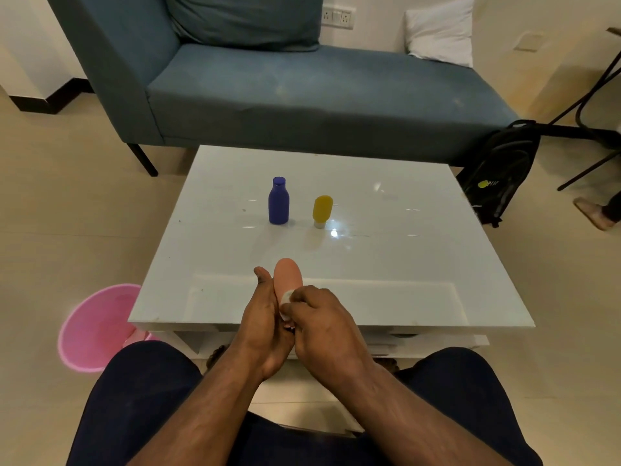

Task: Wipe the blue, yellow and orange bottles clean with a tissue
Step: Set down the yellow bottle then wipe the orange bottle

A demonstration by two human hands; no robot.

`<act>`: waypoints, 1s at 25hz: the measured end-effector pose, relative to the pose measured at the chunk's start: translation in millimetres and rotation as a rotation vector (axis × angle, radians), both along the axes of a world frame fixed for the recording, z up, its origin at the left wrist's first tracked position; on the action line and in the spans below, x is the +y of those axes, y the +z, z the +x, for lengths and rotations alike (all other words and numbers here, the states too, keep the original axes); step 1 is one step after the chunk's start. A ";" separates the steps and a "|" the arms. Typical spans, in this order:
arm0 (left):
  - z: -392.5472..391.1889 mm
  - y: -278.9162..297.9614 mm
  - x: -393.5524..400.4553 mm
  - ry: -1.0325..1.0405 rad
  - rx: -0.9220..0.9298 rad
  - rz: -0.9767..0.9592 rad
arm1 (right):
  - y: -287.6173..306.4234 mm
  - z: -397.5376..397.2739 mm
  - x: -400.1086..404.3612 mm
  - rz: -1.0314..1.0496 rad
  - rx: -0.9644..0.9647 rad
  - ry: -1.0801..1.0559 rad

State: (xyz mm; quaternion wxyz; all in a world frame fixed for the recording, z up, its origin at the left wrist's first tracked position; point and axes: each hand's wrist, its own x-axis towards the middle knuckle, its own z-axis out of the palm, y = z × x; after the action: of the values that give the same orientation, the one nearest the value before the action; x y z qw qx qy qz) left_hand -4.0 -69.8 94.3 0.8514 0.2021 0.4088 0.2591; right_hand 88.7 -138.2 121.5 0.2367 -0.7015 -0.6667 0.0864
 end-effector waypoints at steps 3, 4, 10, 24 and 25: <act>-1.4 -4.8 1.9 0.007 0.045 -0.021 | -4.6 6.4 -8.9 0.015 0.074 -0.004; -1.2 -4.9 1.6 0.013 0.036 -0.031 | -6.4 9.2 -5.0 0.034 0.105 -0.030; -1.6 -5.1 5.6 0.084 -0.043 -0.117 | -6.1 -0.3 -4.9 0.051 0.155 -0.081; 6.7 6.9 4.7 0.105 -0.062 -0.085 | 0.4 7.3 11.4 0.073 0.243 -0.164; 7.5 9.0 4.3 0.104 -0.063 -0.078 | 2.7 9.3 14.9 0.077 0.264 -0.182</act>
State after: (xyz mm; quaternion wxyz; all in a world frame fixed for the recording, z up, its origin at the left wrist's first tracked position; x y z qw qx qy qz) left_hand 3.6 -65.6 103.3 0.8565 0.1392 0.4016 0.2928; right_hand 98.0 -123.4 124.2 0.3557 -0.7320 -0.5662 0.1306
